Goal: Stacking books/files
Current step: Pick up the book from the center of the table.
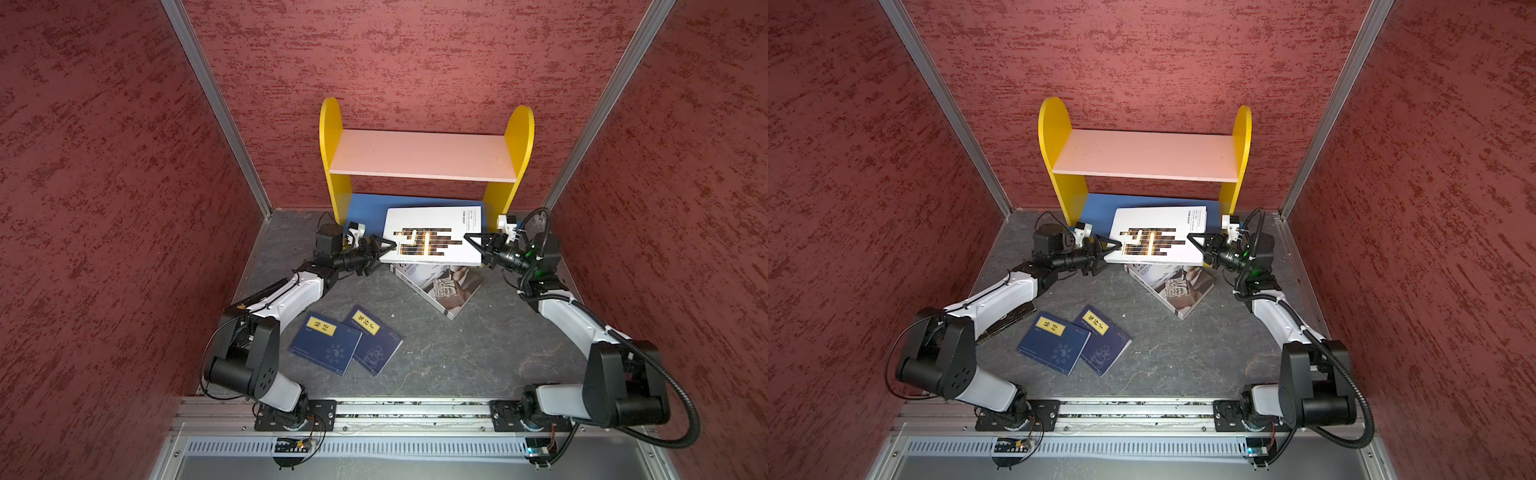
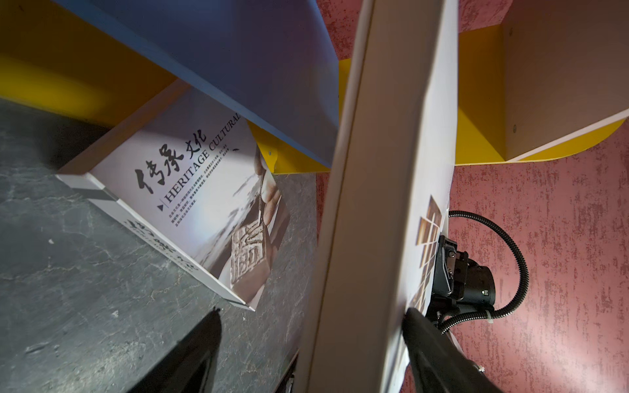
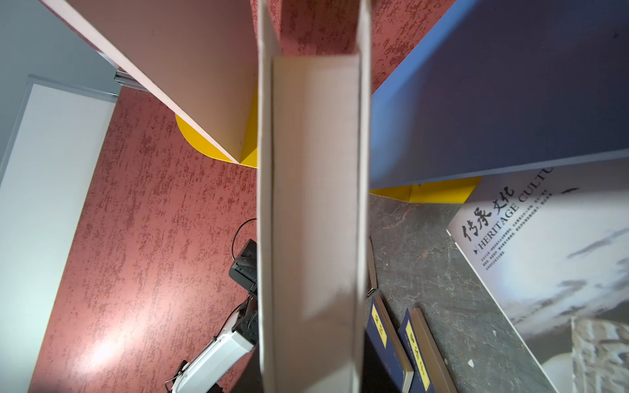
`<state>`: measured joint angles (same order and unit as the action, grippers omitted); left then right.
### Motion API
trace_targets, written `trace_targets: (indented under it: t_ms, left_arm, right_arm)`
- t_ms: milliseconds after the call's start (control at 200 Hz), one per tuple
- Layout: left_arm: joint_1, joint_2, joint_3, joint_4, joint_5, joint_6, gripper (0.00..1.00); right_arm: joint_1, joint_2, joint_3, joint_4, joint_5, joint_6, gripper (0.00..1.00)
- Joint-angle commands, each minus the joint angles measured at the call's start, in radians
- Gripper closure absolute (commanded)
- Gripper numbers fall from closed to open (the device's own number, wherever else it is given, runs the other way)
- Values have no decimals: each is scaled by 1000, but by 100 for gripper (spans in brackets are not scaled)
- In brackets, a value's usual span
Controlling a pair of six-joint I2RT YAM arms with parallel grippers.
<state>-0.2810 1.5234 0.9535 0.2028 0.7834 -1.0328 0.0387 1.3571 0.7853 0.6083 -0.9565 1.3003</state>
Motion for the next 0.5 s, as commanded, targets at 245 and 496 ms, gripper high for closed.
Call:
trace_targets:
  t_ms: [245, 496]
  left_arm:
    - [-4, -4, -48, 332, 16, -181, 40]
    - [0, -5, -44, 333, 24, -180, 51]
  right_arm:
    - [-23, 91, -69, 453, -106, 270, 72]
    - [-23, 122, -98, 447, -86, 262, 71]
